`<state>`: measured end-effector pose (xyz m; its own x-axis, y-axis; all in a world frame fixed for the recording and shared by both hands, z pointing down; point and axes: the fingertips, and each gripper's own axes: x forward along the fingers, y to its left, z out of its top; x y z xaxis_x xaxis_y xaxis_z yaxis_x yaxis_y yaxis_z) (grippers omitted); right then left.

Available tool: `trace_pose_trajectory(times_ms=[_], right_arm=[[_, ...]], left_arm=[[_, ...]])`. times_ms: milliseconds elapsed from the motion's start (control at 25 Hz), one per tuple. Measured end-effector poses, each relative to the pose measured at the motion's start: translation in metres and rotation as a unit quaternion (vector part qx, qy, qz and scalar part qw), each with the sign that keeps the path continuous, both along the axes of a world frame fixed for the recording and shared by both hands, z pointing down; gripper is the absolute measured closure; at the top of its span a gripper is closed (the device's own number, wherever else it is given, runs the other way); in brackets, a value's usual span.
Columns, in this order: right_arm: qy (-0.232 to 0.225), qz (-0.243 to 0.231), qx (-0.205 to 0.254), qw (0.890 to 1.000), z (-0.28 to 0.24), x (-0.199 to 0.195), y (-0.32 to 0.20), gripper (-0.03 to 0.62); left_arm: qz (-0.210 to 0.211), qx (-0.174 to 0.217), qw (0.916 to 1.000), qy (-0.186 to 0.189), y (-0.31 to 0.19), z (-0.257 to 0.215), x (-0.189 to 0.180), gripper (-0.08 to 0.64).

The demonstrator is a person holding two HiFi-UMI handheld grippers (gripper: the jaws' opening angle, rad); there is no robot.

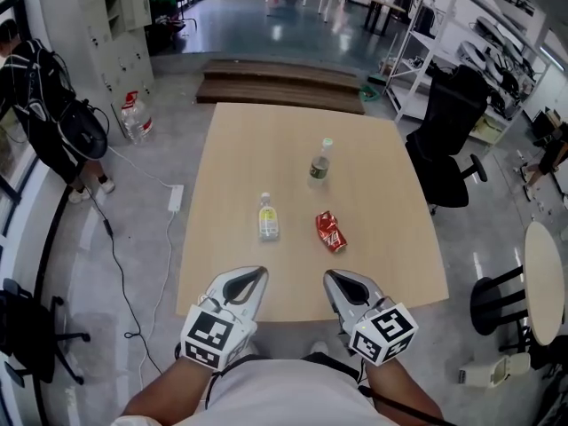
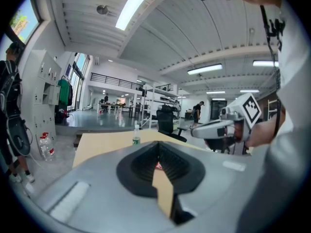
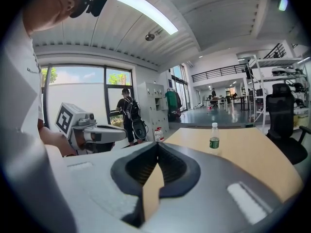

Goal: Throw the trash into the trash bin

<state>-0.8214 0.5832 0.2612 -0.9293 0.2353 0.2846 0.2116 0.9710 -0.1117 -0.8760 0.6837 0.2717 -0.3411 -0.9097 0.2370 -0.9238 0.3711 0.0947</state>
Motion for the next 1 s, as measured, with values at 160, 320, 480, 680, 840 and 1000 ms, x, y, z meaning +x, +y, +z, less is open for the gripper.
trace_pose_trajectory(times_ms=[160, 320, 480, 680, 840, 1000], right_arm=[[-0.002, 0.023, 0.003, 1.0, -0.004, -0.004, 0.004, 0.589], [0.002, 0.038, 0.005, 0.999, -0.002, -0.005, 0.005, 0.589], [0.013, 0.04, 0.007, 0.999, 0.0, -0.006, 0.002, 0.589], [0.017, 0.033, 0.005, 0.999, 0.001, -0.017, -0.008, 0.589], [0.021, 0.023, -0.004, 1.0, 0.01, -0.038, -0.016, 0.589], [0.018, 0.018, -0.001, 1.0, 0.014, -0.058, -0.031, 0.589]], left_arm=[[0.009, 0.003, 0.9999, 0.002, 0.009, -0.003, -0.004, 0.552], [0.022, 0.003, 0.9997, 0.012, 0.013, 0.006, -0.006, 0.552], [0.021, 0.006, 0.9995, 0.023, 0.011, 0.012, -0.009, 0.552], [0.017, 0.005, 0.9993, 0.032, 0.002, 0.017, -0.013, 0.552], [0.011, -0.011, 0.9992, 0.036, -0.001, 0.022, -0.021, 0.552], [-0.004, -0.029, 0.9988, 0.039, -0.009, 0.033, -0.032, 0.552]])
